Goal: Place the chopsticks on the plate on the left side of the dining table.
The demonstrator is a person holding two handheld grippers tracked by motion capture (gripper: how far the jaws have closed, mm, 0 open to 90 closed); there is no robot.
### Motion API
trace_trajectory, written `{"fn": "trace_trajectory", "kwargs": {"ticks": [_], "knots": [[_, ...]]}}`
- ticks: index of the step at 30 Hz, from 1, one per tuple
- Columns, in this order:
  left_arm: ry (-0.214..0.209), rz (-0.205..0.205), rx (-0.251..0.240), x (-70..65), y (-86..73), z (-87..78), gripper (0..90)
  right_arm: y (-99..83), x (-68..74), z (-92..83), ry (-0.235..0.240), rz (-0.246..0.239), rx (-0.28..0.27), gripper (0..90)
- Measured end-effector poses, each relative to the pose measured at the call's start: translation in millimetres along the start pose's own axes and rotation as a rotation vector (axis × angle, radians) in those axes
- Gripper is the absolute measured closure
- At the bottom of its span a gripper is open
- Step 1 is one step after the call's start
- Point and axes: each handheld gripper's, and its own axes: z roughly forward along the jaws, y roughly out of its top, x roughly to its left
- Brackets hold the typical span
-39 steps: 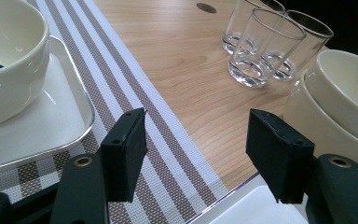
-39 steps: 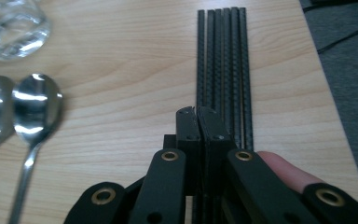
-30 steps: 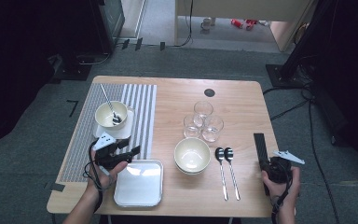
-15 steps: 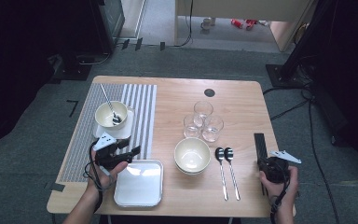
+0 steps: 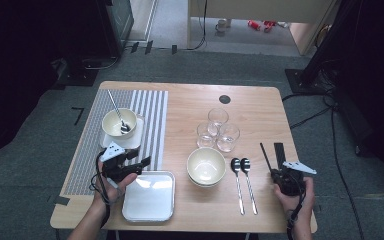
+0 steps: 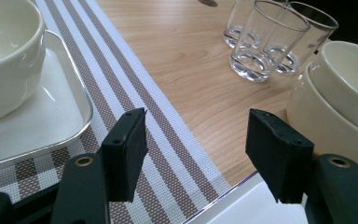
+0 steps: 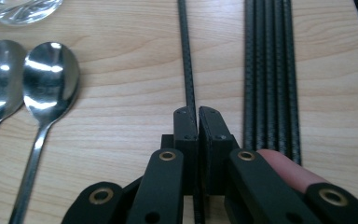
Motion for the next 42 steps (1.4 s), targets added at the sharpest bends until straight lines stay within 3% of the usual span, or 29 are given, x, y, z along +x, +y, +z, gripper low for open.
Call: {"fn": "trace_trajectory", "kwargs": {"ticks": [4,7,13,18,22,29,35,42], "knots": [[0.0,0.002,0.002,-0.1,-0.1,0.1,38.7,0.8,6.7,1.6,0.019,-0.008,0.012,86.6],[0.0,0.003,0.002,-0.6,-0.1,0.3,38.7,2.1,10.3,2.4,0.003,-0.021,0.019,85.6],[-0.002,0.008,0.008,-2.3,-0.8,1.6,38.7,4.2,11.1,2.4,-0.001,0.041,0.034,84.5],[-0.002,0.012,0.007,-3.3,-0.5,0.9,38.7,5.2,12.2,2.2,-0.007,0.056,0.043,82.8],[0.0,0.008,0.005,-1.8,-0.4,0.0,38.7,5.8,14.8,1.1,-0.028,0.026,0.059,82.4],[0.001,0.008,0.005,-1.1,-0.6,-0.3,38.7,6.6,15.9,0.0,-0.049,0.039,0.074,82.6],[0.004,0.003,0.004,0.5,-0.6,-0.8,38.7,7.0,19.4,-0.9,-0.089,-0.011,0.092,83.0],[-0.002,0.008,0.006,-2.0,-0.7,-0.3,38.7,5.6,20.9,-0.2,-0.111,0.003,0.073,87.0]]}}
